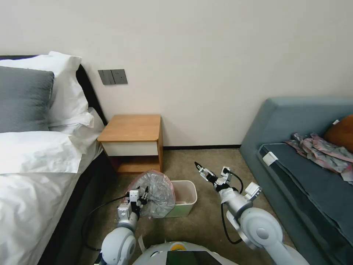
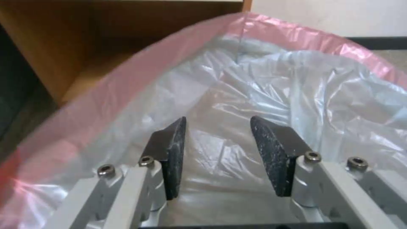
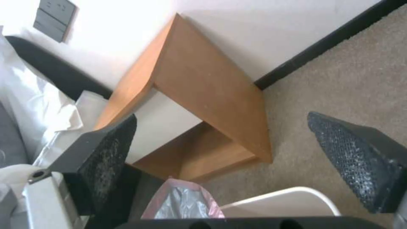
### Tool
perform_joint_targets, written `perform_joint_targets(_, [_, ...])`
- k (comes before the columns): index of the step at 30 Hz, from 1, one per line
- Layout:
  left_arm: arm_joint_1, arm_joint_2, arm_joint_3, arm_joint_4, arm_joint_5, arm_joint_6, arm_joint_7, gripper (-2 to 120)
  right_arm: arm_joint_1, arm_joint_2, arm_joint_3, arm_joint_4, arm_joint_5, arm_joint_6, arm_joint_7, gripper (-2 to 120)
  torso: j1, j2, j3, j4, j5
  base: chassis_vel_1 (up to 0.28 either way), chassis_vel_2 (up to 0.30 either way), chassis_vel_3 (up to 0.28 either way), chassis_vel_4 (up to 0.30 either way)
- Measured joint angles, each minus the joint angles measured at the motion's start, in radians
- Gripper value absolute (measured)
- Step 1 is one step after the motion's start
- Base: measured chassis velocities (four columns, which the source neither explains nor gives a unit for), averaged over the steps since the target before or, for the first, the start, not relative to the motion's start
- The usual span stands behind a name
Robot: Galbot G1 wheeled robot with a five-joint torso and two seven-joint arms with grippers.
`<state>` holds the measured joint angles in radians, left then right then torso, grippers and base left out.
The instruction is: Pick up the garbage bag from the table and place it over the trash can.
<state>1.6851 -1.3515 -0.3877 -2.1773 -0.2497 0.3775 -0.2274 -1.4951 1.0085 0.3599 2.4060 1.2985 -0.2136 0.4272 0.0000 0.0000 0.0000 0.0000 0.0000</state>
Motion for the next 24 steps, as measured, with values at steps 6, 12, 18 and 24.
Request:
perform_joint_targets(6, [-0.013,-0.005,0.021,0.022,0.009,0.000,0.001,42,-0.003,0.003,0.000,0.000,-0.005,0.000,0.000,100,0.000,0.000,0.000,0.0000,-0.0001,0.000,0.000,0.000,0.000])
perform_joint_targets(12, [-0.032,-0.007,0.038,0.038,0.009,0.000,0.002,42,-0.008,0.006,0.002,0.001,-0.011,0.001,0.000,100,0.000,0.000,0.000,0.0000,-0.0001,0.000,0.000,0.000,0.000])
perform_joint_targets(18, [-0.050,-0.009,0.060,0.057,0.012,0.005,0.002,42,-0.012,0.011,0.002,0.002,-0.017,0.002,0.003,100,0.000,0.000,0.000,0.0000,-0.0001,0.000,0.000,0.000,0.000])
perform_joint_targets(24, [-0.063,-0.010,0.068,0.059,0.012,0.019,-0.003,42,-0.012,0.015,0.002,0.001,-0.019,0.003,0.003,100,0.000,0.000,0.000,0.0000,-0.0001,0.000,0.000,0.000,0.000])
